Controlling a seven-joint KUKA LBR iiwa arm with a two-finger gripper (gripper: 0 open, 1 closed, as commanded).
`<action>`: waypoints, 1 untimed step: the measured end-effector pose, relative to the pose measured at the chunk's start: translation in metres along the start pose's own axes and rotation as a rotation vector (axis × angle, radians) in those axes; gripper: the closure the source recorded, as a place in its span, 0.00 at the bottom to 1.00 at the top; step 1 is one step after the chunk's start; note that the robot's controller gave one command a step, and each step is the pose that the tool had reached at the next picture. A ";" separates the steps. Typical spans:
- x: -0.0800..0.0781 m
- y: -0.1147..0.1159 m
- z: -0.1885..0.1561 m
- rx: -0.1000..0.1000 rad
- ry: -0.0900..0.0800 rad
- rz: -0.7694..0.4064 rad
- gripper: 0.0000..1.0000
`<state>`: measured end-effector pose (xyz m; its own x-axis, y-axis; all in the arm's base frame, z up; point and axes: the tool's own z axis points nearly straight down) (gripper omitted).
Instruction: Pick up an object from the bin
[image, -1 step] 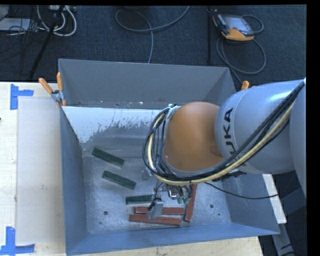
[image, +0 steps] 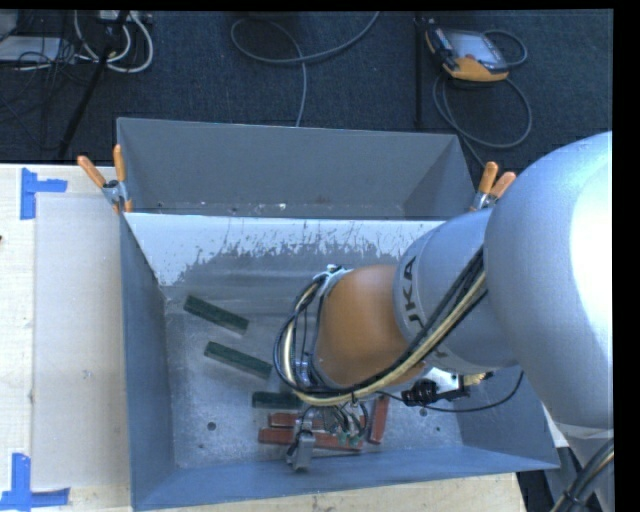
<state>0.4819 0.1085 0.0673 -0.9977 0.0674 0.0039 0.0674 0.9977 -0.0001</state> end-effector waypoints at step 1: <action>-0.001 0.000 -0.004 -0.002 -0.004 0.002 1.00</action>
Offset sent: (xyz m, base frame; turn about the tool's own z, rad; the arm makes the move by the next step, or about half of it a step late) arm 0.0000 0.0000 0.0000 0.0000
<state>0.4834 0.1087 0.0708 -0.9976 0.0698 -0.0005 0.0698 0.9976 0.0016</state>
